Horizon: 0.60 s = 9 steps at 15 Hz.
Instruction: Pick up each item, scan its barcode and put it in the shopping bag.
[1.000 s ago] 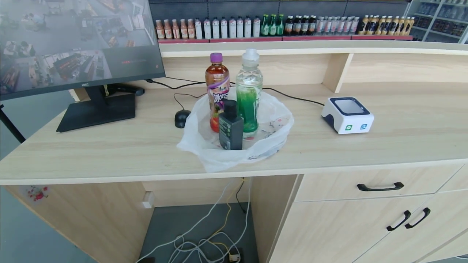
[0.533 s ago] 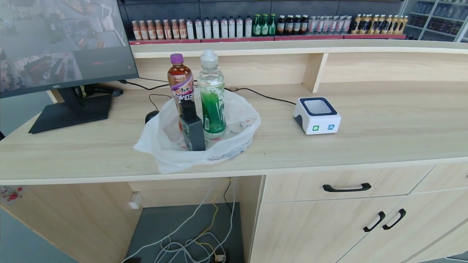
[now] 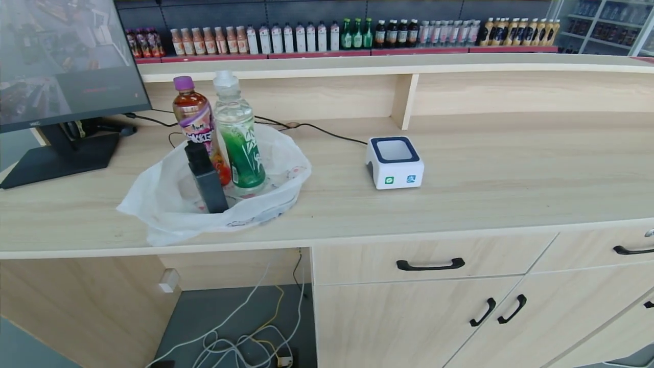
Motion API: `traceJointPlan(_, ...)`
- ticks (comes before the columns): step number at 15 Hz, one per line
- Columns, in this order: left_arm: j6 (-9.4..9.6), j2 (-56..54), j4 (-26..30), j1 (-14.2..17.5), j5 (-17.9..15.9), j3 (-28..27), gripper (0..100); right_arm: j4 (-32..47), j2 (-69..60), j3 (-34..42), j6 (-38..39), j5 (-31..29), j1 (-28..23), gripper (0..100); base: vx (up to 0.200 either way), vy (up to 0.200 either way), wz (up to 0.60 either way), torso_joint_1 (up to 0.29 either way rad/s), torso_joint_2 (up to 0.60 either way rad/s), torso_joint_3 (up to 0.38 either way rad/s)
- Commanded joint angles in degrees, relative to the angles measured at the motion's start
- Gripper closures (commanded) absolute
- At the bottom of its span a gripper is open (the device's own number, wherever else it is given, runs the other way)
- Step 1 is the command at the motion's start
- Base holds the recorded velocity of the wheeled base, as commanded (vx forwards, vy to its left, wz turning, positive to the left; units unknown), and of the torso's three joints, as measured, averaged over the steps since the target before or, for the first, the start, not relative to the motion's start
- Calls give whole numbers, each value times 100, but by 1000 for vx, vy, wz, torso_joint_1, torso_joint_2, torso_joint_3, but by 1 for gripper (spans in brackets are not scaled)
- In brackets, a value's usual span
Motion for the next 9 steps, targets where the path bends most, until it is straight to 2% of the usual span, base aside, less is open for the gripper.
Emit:
traceJointPlan(1,-1,-2,0,1,1,0,0,-2,7,-1,-5,1,-5,0,0,-200,0,2,2,7)
traceJointPlan(5,-1,-2,0,1,1,0,0,-2,7,-1,4,9,-5,0,0,-200,0,8,6,4)
traceJointPlan(9,-1,-2,0,1,1,0,0,-2,7,-1,-14,1,4,0,0,0,0,0,0,0)
